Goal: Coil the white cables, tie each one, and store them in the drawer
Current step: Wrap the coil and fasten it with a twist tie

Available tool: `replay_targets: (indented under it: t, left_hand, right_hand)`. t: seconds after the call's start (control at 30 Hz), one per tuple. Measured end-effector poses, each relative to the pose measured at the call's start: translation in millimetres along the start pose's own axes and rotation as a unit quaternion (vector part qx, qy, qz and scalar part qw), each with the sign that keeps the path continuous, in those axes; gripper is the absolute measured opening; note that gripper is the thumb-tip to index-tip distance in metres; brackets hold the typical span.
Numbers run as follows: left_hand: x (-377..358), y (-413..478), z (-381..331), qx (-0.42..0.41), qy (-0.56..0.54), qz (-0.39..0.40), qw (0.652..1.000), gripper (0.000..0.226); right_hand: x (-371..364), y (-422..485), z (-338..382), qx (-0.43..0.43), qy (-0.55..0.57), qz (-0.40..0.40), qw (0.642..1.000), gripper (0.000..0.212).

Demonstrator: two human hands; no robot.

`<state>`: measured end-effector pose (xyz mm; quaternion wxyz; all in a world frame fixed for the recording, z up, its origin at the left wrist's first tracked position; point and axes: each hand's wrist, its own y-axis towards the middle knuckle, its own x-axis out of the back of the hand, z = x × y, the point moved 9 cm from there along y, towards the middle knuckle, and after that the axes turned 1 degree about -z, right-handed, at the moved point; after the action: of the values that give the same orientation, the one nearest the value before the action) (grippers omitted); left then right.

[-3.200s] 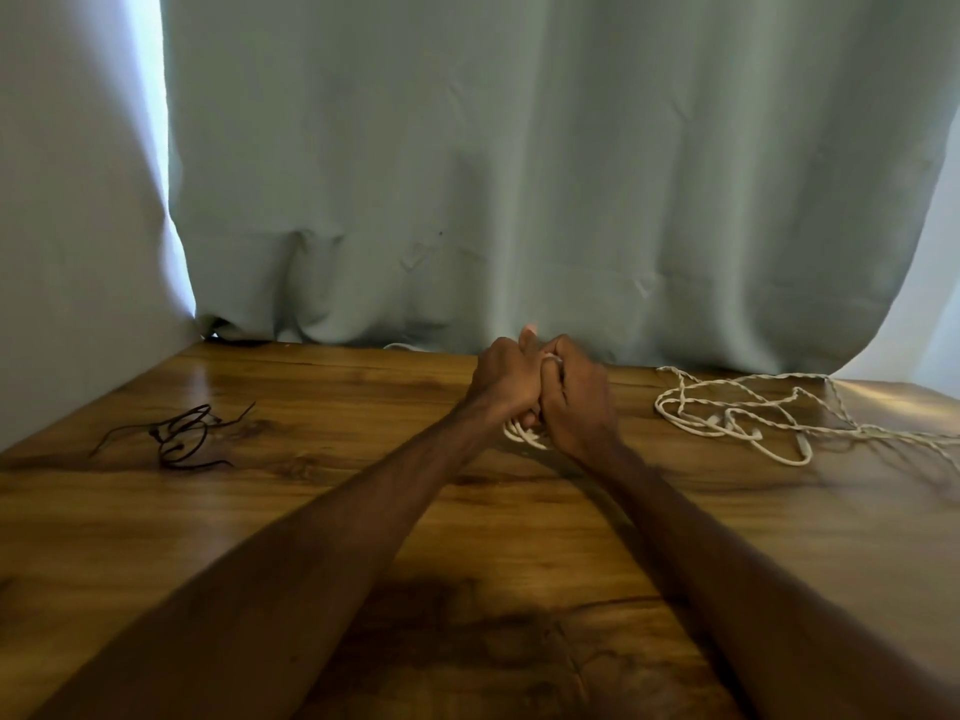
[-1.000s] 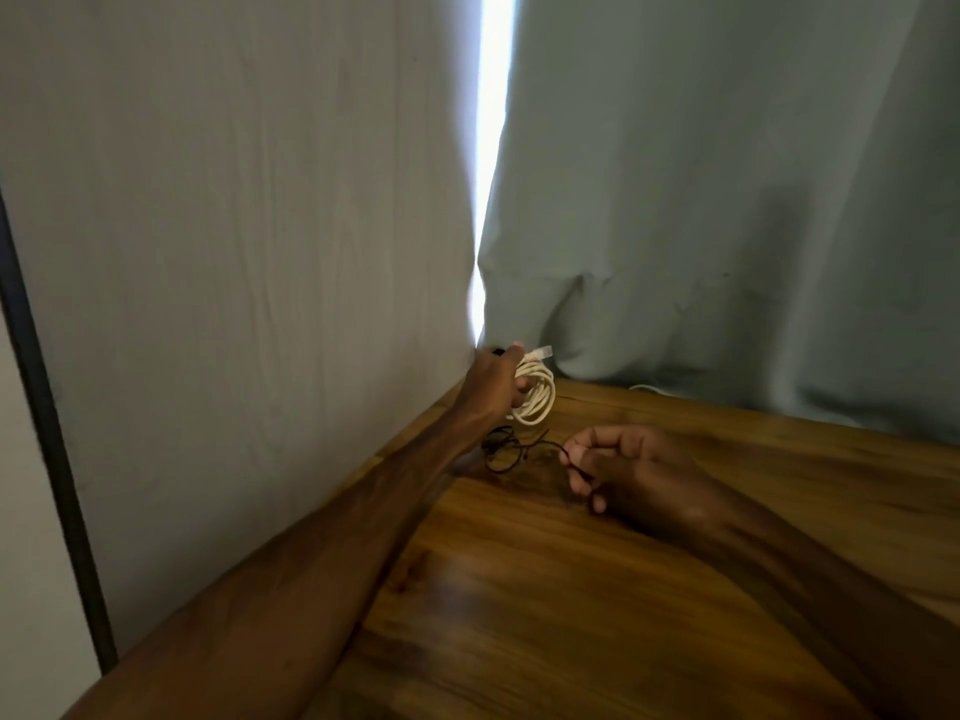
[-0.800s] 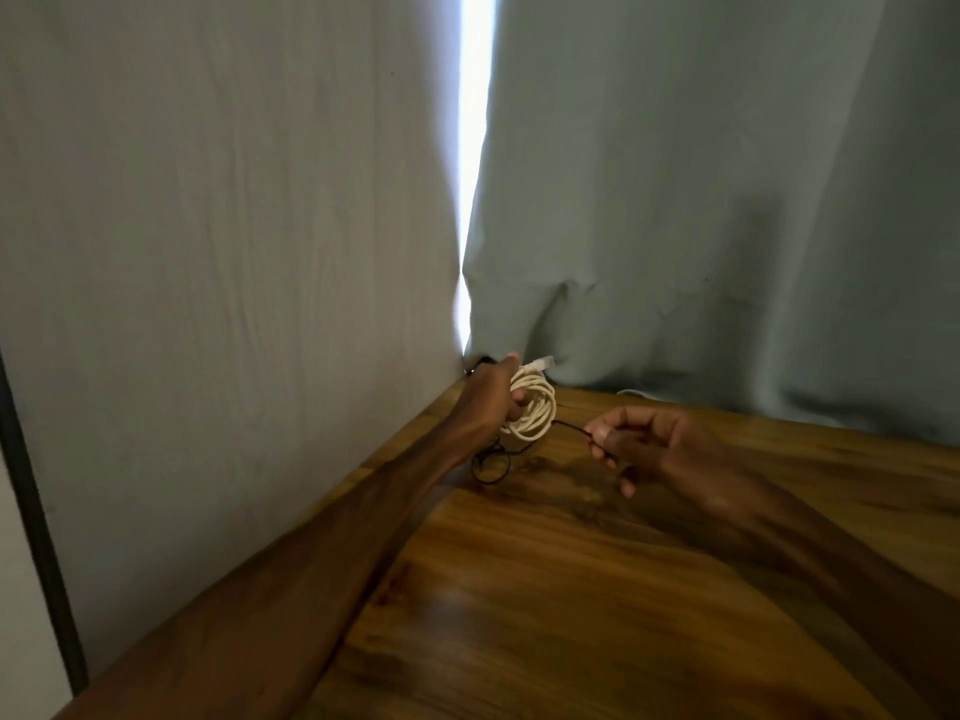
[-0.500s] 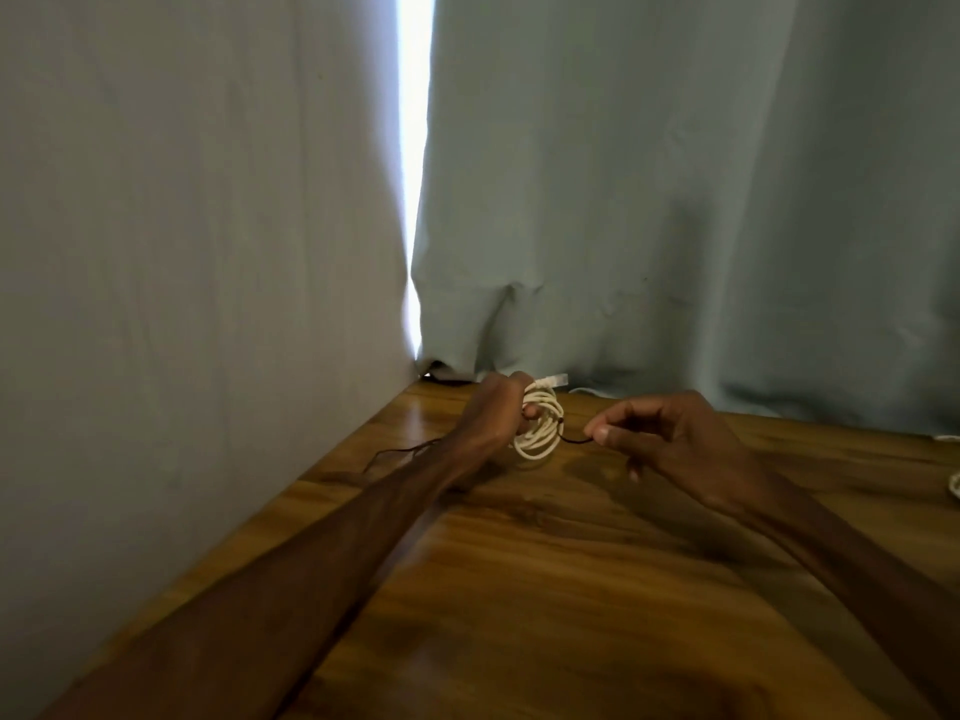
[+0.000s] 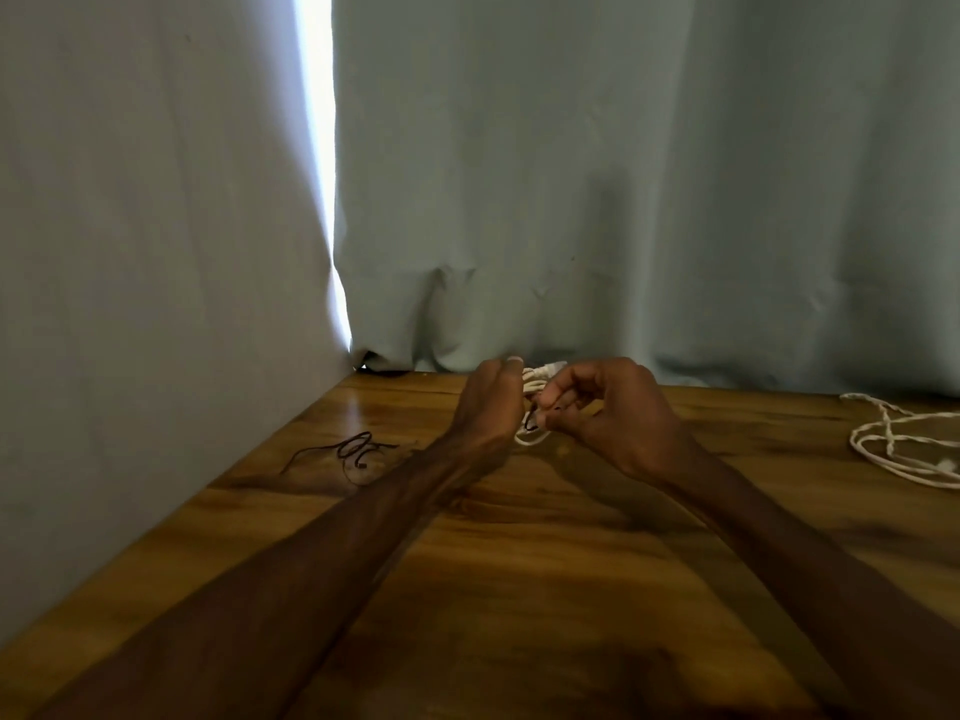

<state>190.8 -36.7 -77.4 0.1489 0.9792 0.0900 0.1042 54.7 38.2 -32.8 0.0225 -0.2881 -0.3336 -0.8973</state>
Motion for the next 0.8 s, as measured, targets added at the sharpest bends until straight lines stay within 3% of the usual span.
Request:
replay_targets:
  t: [0.17,0.33,0.57,0.73,0.8]
  left_hand:
    - [1.2,8.4,15.1,0.021,0.002,0.009,1.0,0.053]
    - [-2.2,-2.7,-2.5,0.02,0.035,0.039,0.998,0.029]
    - [-16.6,-1.4,-5.0,-0.022,0.104,0.079,0.991,0.019]
    - [-20.0,-2.8,-5.7,-0.036,0.15,0.096,0.983,0.049]
    - [-17.5,1.3,-1.1,-0.023,0.129,0.074,0.989,0.031]
  right_hand:
    - [-1.1,-1.8,4.6,0.052,-0.062,-0.003,0.997,0.017]
    - [4.5,-3.9,11.3,0.1,-0.099,-0.016,0.99,0.021]
    - [18.4,-5.5,11.8,0.134,-0.128,-0.071,0.98,0.022]
    - [19.0,-8.0,11.8,0.146,-0.113,-0.112,0.977,0.019]
    - [19.0,-9.4,12.2,0.143,-0.103,-0.123,0.977,0.019]
